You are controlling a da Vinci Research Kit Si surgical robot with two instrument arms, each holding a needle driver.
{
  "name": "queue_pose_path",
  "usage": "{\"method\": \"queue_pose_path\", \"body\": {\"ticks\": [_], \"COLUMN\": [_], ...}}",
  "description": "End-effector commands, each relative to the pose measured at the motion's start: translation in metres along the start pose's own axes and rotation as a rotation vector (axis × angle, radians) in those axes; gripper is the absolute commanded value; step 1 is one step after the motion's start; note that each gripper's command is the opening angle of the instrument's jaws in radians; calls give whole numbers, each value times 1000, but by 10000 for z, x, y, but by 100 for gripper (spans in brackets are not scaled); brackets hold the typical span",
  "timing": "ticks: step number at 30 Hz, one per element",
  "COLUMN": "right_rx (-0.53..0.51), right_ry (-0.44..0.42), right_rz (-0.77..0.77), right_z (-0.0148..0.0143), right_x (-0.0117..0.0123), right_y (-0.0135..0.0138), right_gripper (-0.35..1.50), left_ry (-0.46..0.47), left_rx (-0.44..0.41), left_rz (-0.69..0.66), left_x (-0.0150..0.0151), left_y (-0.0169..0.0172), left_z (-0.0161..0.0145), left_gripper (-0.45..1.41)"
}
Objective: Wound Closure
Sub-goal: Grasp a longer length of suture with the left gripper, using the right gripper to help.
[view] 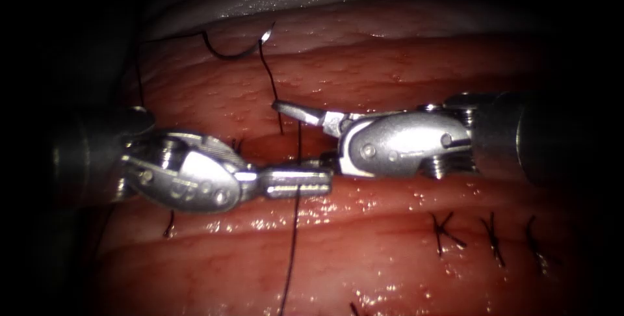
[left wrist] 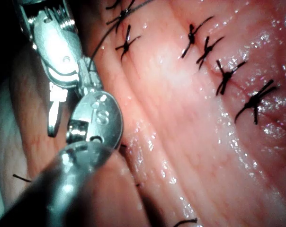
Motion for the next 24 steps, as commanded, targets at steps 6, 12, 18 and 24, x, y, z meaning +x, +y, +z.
{"method": "queue_pose_path", "body": {"ticks": [6, 12, 18, 24], "right_rx": [29, 12, -12, -35], "right_ry": [-84, -148, -175, -194], "right_rz": [125, 178, 270, 339], "right_z": [-2, -7, -9, -7], "right_x": [-9, -35, -71, -95], "right_y": [6, 19, 41, 59], "right_gripper": [-35, -35, -35, -35], "left_ry": [0, 0, 11, 7], "left_rx": [-1, 42, 31, -13], "left_rz": [1, 66, 195, 244], "left_x": [-3, 5, 18, 17], "left_y": [0, 5, 26, 52], "left_z": [2, 3, 6, 18], "left_gripper": [-5, 88, 98, 86]}}
